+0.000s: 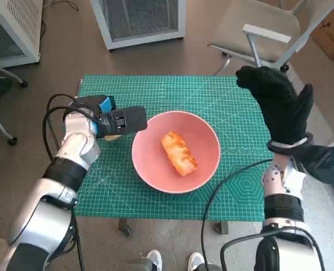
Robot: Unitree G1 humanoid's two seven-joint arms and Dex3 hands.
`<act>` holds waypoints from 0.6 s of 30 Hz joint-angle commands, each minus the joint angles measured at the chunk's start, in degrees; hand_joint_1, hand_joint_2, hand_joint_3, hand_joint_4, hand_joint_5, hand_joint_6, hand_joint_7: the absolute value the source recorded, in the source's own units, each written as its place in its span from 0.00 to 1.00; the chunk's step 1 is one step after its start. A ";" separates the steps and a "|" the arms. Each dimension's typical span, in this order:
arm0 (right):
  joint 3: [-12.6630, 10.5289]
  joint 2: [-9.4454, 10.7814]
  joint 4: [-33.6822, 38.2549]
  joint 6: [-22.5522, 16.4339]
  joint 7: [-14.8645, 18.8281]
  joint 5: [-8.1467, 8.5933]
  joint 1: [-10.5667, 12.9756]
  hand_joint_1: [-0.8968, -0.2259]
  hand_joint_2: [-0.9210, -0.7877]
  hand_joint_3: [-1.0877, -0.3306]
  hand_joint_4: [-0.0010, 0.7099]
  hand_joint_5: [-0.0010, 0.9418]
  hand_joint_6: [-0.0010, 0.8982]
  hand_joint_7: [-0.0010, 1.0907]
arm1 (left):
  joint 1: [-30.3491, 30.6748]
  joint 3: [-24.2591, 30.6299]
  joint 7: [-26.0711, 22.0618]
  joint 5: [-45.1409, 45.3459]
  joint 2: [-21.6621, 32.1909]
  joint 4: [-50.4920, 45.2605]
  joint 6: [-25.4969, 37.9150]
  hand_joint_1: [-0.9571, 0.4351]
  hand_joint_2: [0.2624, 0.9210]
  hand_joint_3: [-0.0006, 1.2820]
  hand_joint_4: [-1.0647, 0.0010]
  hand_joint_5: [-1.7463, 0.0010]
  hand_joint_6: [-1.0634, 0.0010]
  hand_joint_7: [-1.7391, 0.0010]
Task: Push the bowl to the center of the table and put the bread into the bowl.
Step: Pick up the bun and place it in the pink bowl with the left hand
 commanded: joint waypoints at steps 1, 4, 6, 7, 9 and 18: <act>-0.13 -0.13 0.73 0.62 0.34 0.07 0.90 0.41 0.00 0.68 0.21 0.00 0.23 0.17 | 2.22 1.22 -2.60 0.88 2.84 -7.90 2.44 0.69 0.91 0.20 0.48 0.25 0.48 0.26; -0.10 -0.10 0.81 0.68 0.45 0.09 0.79 0.41 0.00 0.68 0.21 0.00 0.23 0.17 | 3.66 3.03 -5.54 1.70 5.56 -18.05 4.79 0.69 0.84 0.26 0.47 0.25 0.47 0.26; -0.11 -0.10 0.94 0.78 0.51 0.13 0.68 0.41 0.00 0.68 0.21 0.00 0.23 0.17 | 4.55 4.02 -6.83 2.00 6.71 -22.82 5.78 0.69 0.71 0.39 0.45 0.18 0.48 0.30; -0.13 -0.11 1.00 0.85 0.56 0.16 0.64 0.41 0.00 0.68 0.21 0.00 0.23 0.17 | 4.96 4.43 -7.36 2.14 7.12 -24.76 6.22 0.69 0.66 0.44 0.44 0.16 0.48 0.30; -0.16 -0.07 1.45 0.95 0.85 0.26 0.36 0.41 0.00 0.68 0.21 0.00 0.23 0.17 | 7.14 6.75 -8.69 2.43 8.54 -33.67 7.56 0.69 0.56 0.52 0.45 0.13 0.45 0.31; -0.04 0.08 1.89 1.31 1.45 0.40 -0.14 0.42 0.00 0.68 0.22 0.00 0.23 0.17 | 12.73 11.39 -10.17 4.01 9.53 -51.90 9.07 0.69 0.54 0.48 0.41 0.15 0.34 0.41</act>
